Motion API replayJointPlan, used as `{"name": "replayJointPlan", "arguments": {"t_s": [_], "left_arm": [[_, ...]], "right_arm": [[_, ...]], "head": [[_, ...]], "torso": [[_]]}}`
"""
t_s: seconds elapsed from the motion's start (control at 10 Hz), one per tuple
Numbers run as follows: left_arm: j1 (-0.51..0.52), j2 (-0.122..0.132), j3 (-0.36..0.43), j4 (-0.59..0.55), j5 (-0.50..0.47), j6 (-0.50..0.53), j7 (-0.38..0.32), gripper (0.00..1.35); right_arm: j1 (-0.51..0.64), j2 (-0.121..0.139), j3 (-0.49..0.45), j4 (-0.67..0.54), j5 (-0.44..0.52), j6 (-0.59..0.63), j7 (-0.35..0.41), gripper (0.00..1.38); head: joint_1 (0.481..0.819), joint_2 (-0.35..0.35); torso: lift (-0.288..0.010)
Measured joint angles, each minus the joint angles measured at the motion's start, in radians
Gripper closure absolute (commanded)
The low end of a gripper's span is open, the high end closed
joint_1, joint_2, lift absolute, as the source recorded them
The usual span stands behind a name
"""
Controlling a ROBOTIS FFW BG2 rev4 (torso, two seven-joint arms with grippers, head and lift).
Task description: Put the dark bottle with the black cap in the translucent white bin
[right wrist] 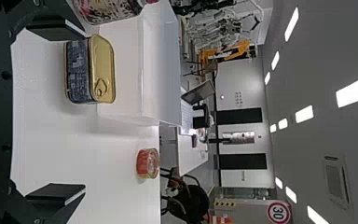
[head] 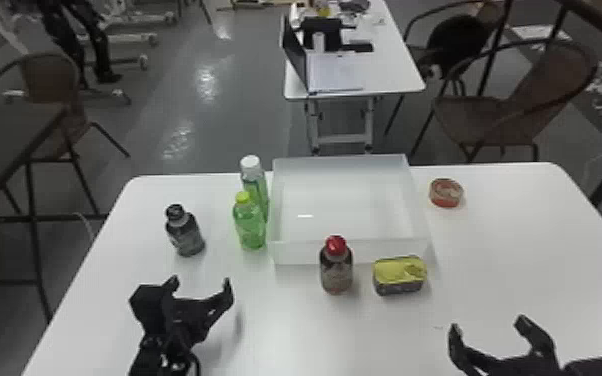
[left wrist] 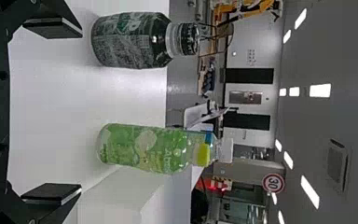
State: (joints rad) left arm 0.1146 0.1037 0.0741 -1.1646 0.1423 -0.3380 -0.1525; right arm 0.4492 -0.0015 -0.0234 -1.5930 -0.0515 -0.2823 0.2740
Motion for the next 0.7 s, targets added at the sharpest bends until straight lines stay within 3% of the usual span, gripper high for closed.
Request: {"name": "replayJointPlan", "arguments": {"t_s": [0.7], "left_arm": [[-0.302, 0.092, 0.058, 0.298, -0.038, 0.100, -0.107, 0.15]], "right_arm": [[-0.013, 0.000, -0.002, 0.027, -0.002, 0.000, 0.041, 0.14]], "head": [[0.695, 0.203]], "torso": [[-0.034]]}}
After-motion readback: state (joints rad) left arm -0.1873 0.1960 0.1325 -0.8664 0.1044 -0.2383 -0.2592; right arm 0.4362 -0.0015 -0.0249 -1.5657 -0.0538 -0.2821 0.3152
